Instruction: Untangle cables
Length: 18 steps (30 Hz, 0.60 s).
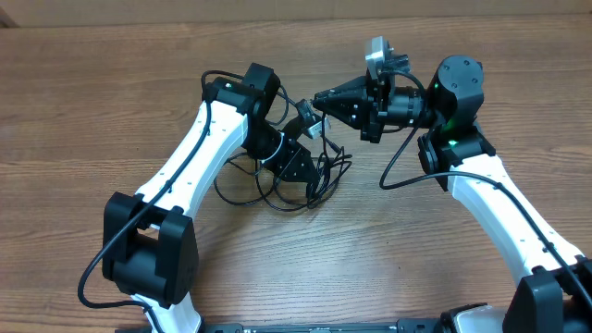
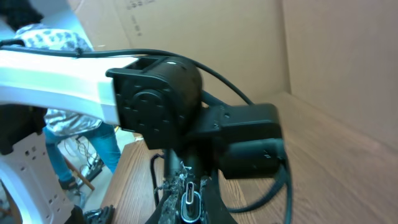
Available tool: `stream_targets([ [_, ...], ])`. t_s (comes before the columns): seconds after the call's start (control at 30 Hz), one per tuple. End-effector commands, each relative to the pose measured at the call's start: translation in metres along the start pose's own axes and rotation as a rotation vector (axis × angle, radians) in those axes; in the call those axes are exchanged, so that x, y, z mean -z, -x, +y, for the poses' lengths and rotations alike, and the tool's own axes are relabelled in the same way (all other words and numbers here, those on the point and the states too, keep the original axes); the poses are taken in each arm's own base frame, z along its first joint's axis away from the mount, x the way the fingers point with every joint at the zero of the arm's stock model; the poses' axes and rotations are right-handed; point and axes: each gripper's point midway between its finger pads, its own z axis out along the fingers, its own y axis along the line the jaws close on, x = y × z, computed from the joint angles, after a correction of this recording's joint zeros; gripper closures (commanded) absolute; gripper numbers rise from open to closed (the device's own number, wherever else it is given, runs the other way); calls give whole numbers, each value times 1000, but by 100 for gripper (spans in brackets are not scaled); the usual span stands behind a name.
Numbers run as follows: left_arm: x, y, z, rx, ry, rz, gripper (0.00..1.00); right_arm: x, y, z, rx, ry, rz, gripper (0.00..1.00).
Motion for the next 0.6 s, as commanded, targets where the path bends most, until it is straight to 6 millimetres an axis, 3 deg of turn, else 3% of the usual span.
stream_targets([
  [0.0,10,2,6,19,-16,-29,96,15,6,-20,-42,-93,-13,96],
  [0.07,22,3,15,51,-19,-68,96,25,-1,-36,-111,-165,-5,96],
  [0.13,39,5,21,96,-58,-130,96,38,-11,-52,-189,-243,7,85],
  [0.17,46,6,21,108,-81,-159,96,44,-17,-59,-228,-279,15,67],
  [0.2,54,7,22,120,-107,-193,96,49,-22,-64,-262,-304,22,39],
  [0.27,63,8,21,110,-145,-236,96,52,-28,-66,-298,-318,34,1],
  [0.43,66,12,17,97,-172,-264,96,54,-42,-66,-378,-327,68,0],
  [0.57,72,19,11,77,-220,-307,96,56,-69,-60,-420,-327,151,0],
])
